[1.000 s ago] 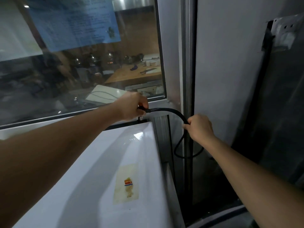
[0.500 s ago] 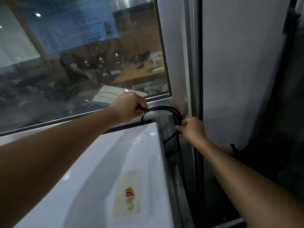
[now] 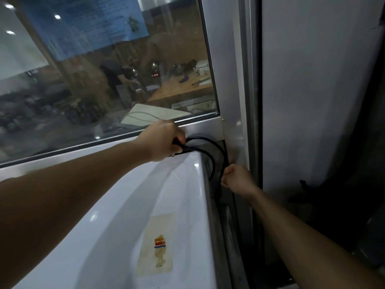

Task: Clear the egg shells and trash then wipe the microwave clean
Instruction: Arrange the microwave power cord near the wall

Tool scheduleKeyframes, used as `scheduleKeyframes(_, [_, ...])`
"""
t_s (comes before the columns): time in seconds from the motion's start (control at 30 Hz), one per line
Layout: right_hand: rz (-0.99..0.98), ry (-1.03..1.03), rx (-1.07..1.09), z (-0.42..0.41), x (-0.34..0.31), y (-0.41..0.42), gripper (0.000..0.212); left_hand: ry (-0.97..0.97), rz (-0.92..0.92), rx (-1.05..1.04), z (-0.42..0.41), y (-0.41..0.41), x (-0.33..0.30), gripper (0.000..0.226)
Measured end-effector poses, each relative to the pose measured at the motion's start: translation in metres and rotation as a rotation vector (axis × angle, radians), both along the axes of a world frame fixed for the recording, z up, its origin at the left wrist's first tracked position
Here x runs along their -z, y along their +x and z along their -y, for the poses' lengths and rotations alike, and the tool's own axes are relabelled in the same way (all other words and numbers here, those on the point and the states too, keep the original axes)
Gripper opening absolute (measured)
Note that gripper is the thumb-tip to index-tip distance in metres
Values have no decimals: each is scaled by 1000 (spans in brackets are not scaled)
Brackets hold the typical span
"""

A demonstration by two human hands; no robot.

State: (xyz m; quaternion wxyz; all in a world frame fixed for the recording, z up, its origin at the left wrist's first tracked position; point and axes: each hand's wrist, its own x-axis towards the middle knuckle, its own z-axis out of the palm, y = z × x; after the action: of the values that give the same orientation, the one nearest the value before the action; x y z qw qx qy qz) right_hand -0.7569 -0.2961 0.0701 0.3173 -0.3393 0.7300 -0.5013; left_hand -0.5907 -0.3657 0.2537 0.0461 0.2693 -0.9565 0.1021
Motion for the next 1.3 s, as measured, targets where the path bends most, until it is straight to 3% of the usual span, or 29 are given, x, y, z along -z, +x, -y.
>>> scheduleKeyframes(0.13, [-88, 117, -164, -2, 10, -7, 21, -8, -12, -9, 3, 7, 0, 11])
scheduleKeyframes(0.23, [48, 119, -191, 1, 5, -5, 28, 2, -33, -23, 5, 11, -4, 12])
scheduleKeyframes(0.33, [181, 79, -190, 6, -3, 3, 21, -13, -55, -26, 6, 14, -7, 14])
scheduleKeyframes(0.57, [119, 157, -184, 15, 29, 13, 34, 7, -87, -55, 11, 22, -2, 12])
scheduleKeyframes(0.73, [101, 85, -193, 0, 19, 14, 38, 44, -122, -73, 15, 26, 4, 12])
scheduleKeyframes(0.97, [259, 65, -236, -27, 1, 13, 60, 67, -160, -85, 17, 27, 7, 13])
scheduleKeyframes(1.3, [294, 76, -200, -32, -5, 18, 60, 50, -158, -83, 19, 29, 6, 17])
